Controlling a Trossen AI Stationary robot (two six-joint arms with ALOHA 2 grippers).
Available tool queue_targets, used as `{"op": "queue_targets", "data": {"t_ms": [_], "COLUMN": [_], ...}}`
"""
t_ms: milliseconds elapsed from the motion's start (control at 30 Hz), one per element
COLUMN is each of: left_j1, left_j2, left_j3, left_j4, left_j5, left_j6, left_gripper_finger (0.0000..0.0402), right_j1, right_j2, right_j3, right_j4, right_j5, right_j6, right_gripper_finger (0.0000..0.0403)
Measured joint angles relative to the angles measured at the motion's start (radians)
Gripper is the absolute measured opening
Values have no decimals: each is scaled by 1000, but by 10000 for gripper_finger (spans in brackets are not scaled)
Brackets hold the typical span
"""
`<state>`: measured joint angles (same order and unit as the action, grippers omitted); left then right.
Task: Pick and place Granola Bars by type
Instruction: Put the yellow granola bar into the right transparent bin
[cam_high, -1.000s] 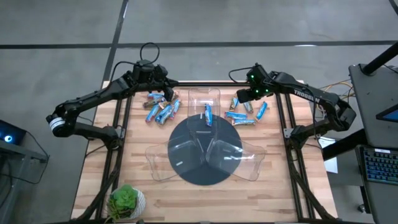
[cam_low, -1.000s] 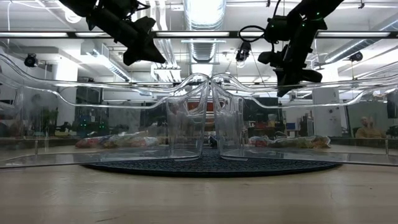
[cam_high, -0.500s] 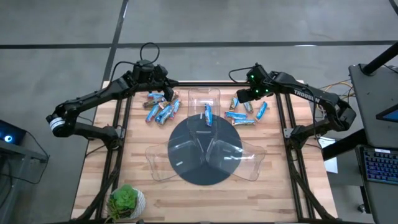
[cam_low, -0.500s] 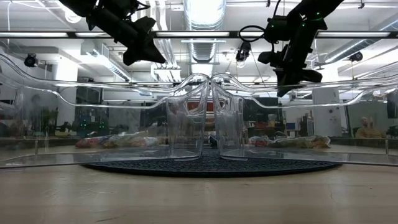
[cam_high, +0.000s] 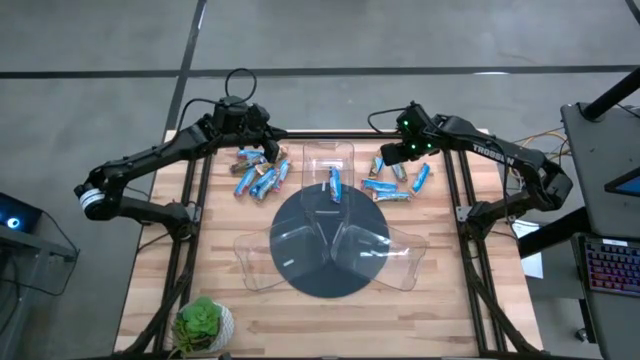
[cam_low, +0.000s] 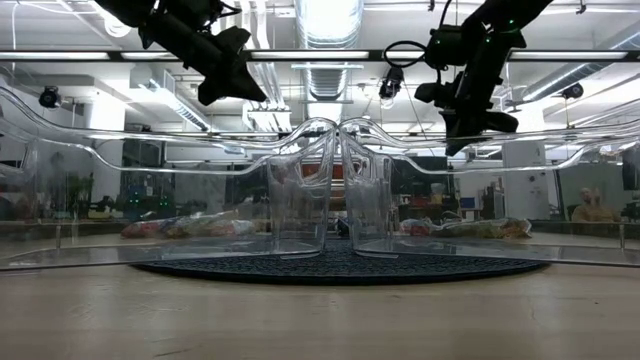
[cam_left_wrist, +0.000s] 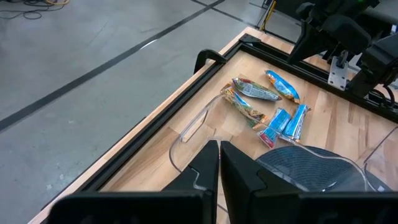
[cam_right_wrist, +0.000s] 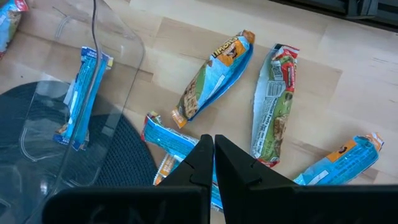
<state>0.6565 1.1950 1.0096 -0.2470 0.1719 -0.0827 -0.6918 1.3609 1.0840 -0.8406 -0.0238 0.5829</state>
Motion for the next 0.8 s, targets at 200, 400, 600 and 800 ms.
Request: {"op": "queue_targets", "data": {"t_ms": [200, 400, 600, 800], "left_j1": [10, 39, 69, 82], "left_j2": [0, 0, 0, 0], "left_j3": [0, 0, 0, 0], "left_j4": [0, 2, 21, 40], "left_j5": [-1, 0, 3, 12], "left_j6": [16, 25, 26, 26], "left_gripper_finger": [0, 0, 0, 0], "right_j1": [0, 0, 0, 0], "right_j2": [0, 0, 0, 0], "right_j3": [0, 0, 0, 0], "right_j4": [0, 0, 2, 6], "right_j5": [0, 0, -1, -1], "right_j6": [0, 16, 20, 39], "right_gripper_finger": [8, 8, 9, 8]}}
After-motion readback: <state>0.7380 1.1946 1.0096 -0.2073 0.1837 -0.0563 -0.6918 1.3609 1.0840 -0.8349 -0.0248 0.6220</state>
